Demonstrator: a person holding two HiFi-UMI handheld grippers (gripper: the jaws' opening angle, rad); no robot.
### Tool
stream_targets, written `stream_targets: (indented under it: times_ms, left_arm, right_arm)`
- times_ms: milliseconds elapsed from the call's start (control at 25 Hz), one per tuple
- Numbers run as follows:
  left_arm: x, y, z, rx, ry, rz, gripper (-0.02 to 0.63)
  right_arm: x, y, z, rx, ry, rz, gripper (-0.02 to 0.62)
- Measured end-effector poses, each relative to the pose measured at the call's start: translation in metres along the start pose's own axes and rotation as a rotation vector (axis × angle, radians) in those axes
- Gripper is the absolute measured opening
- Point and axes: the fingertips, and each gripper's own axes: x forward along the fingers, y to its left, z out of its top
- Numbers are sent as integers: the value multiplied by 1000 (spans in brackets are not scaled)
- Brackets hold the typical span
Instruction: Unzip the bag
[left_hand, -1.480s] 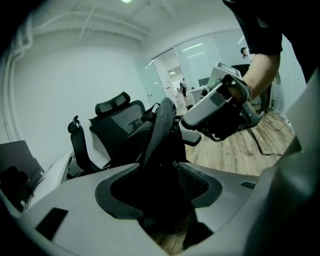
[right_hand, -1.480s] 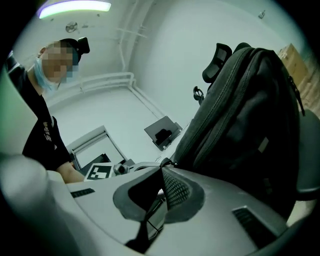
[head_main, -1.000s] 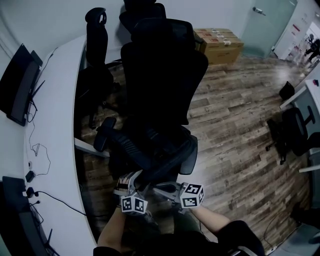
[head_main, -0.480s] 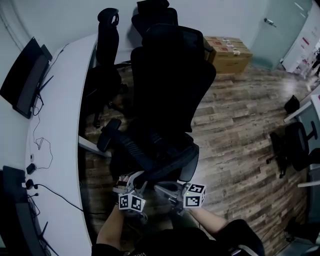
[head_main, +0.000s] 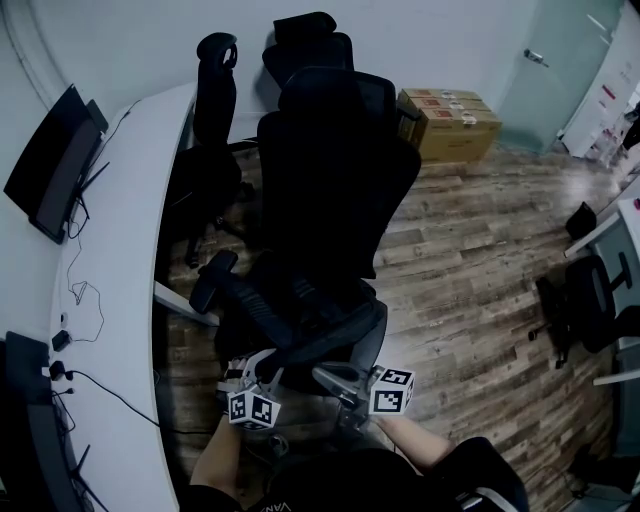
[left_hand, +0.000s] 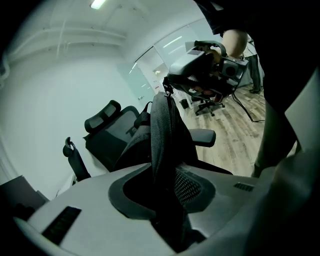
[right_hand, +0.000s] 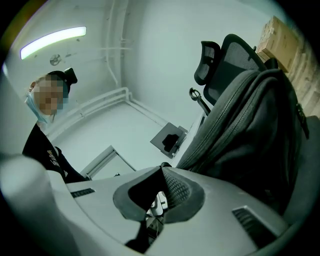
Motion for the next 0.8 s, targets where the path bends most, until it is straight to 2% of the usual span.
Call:
stream_targets:
  times_ms: [480,800]
  left_arm:
    - [1,1,4,-40,43,23,120]
    - [4,-1,5,-74,63,24,120]
  right_arm:
    - [-28,-13,31,-10,-21,-29,44]
    - [-53,-26,59,10,-93,-62,44]
